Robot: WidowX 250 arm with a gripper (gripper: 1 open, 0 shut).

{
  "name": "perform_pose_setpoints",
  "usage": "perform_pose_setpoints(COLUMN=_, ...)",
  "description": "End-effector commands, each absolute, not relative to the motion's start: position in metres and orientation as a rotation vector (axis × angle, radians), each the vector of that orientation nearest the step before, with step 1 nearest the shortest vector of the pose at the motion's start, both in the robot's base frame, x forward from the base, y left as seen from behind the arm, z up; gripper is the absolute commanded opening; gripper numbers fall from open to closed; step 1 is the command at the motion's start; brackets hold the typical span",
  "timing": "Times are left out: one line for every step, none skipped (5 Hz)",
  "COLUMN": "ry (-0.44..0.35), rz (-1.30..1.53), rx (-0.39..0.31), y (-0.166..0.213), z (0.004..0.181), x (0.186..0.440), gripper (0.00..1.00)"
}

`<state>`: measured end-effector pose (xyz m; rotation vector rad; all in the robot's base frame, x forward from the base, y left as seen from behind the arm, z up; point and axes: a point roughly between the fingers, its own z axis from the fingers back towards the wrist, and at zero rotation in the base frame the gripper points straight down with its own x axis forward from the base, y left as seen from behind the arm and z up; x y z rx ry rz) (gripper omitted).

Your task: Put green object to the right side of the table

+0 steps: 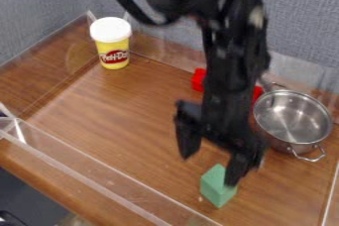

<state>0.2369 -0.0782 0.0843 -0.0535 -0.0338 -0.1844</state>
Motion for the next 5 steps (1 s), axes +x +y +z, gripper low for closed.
perform_pose_setpoints(ry=-0.175, rz=-0.196, rx=-0.065, y=-0.076, z=0.129, x=0.241, gripper=1.0)
perform_pose_setpoints(ry=-0.198, rz=-0.178, rx=-0.078, y=-0.077, z=0.129, x=0.236, gripper=1.0)
perform_pose_setpoints(ry=-0.172, rz=-0.171, rx=-0.077, y=-0.077, z=0.112, x=0.234, gripper=1.0)
perform_pose_setpoints(ry=-0.156, rz=-0.173, rx=-0.077, y=-0.079, z=0.094, x=0.232, gripper=1.0)
perform_pose_setpoints(ry=-0.159, rz=-0.174, rx=-0.077, y=-0.08, z=0.093, x=0.231, gripper=1.0)
